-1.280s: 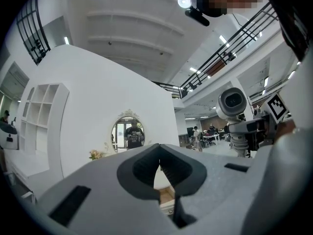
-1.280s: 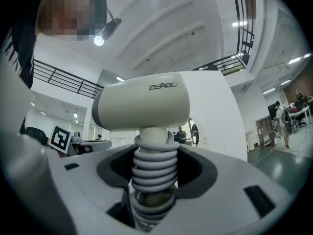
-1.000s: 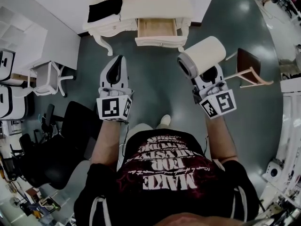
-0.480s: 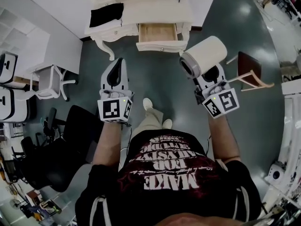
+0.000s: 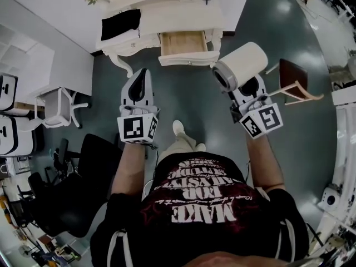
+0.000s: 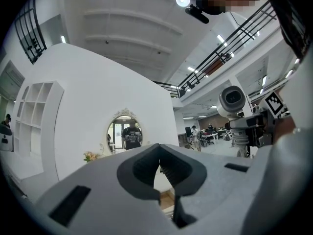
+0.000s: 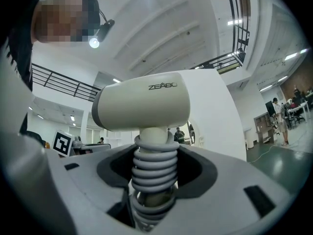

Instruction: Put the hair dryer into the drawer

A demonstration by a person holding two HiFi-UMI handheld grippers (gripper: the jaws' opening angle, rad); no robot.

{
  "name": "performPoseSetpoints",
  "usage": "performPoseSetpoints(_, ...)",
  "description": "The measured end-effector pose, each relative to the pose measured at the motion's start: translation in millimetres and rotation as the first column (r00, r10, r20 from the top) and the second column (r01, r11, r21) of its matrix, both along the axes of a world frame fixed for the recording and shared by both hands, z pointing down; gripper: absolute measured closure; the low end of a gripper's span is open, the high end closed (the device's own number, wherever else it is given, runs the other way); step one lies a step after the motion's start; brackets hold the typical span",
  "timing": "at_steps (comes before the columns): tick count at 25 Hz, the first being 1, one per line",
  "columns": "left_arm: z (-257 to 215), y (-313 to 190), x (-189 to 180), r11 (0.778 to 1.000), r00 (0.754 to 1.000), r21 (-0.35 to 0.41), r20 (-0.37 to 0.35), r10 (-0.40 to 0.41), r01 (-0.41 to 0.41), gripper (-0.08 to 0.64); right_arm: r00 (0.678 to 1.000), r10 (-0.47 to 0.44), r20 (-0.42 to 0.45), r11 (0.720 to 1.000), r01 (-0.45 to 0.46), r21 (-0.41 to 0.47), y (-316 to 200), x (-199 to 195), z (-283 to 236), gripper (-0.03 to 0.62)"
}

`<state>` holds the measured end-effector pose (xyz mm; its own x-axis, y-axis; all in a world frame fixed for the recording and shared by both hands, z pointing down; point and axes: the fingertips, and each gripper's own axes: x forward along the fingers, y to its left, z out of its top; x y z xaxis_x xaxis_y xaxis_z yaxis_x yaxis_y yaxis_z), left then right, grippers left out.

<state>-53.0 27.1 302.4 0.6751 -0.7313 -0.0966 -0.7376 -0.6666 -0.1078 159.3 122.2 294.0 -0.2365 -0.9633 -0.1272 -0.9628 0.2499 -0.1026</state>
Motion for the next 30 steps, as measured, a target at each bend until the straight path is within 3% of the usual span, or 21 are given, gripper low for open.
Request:
performPoseSetpoints(16, 17.6, -89.5, 14.4, 0.998, 0.999, -0.040, 0.002, 0.053, -0.053, 0.557, 1.000, 0.027, 0.007, 1.000, -0.027, -0.013, -85.7, 2.1, 5.7, 0.362)
performPoseSetpoints(30, 19.3, -180.3, 5.9, 0.995, 0.996, -0.045, -0.021, 0.090, -0.091, 0.557, 0.999, 0.040, -0.004, 0.999, -0.040, -0.016, -171.9, -15.6, -1.0, 0.362)
